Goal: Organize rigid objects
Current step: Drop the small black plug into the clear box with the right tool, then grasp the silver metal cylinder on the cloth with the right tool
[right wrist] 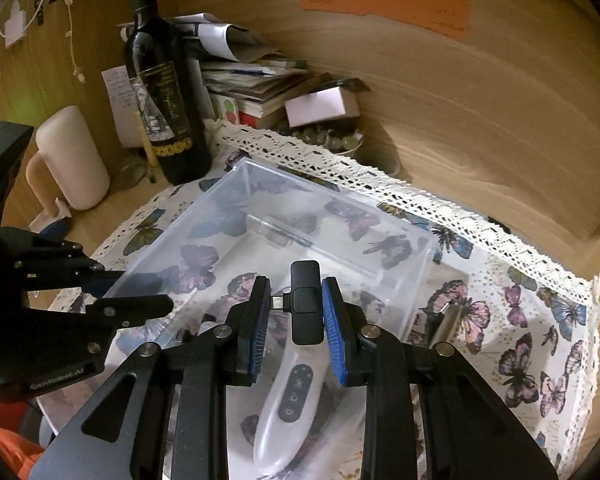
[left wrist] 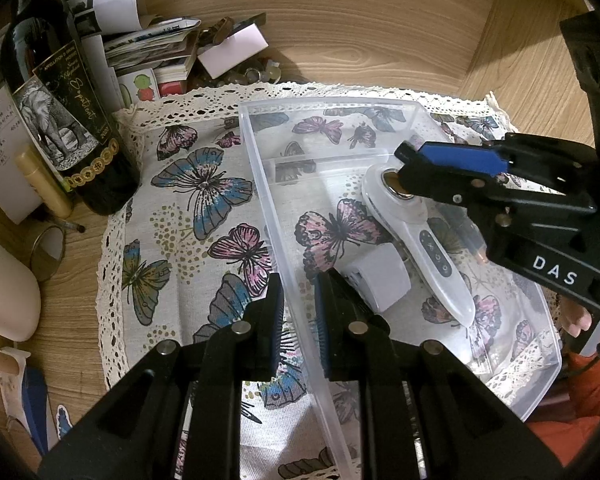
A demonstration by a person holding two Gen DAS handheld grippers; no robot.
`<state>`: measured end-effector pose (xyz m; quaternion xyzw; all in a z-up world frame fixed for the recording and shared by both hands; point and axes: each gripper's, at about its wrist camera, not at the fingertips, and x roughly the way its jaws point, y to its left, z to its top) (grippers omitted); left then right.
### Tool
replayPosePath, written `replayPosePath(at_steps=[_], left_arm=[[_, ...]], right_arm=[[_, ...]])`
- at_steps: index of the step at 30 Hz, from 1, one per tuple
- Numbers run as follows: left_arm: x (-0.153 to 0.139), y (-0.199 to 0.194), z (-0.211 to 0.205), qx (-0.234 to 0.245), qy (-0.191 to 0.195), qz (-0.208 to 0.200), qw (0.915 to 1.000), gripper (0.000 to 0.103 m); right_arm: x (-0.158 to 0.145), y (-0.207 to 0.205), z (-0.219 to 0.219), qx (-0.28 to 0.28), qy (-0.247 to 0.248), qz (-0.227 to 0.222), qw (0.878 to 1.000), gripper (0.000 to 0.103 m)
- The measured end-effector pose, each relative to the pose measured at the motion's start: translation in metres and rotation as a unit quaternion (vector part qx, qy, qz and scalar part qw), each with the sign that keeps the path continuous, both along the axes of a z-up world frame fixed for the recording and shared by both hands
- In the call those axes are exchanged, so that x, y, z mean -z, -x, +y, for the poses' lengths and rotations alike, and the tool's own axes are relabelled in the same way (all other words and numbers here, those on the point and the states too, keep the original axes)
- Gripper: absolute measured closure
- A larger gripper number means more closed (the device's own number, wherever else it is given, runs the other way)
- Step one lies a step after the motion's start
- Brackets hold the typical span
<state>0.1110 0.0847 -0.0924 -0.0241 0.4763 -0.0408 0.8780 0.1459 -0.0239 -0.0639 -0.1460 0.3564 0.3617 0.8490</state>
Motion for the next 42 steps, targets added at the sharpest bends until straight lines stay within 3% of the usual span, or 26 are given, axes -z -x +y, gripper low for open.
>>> replayPosePath(at_steps=[14,25,42], left_arm=[[0.0,0.0,0.0,0.0,0.0,0.0,1.0,0.088],[0.0,0.0,0.0,0.0,0.0,0.0,1.0,0.088],[0.0,0.0,0.0,-0.001,0.0,0.0,1.0,0.088]], right_arm=[[-0.017,0.003,-0.019,0.021,-0.018,-0.019,0.999,0.074],[-0.033,-0.002,-0.064,0.084,-0.023,-0.049,0.995,0.069],[0.027,-0.035,-0.098,0.145,0.002,0.036,0.989,0.068]])
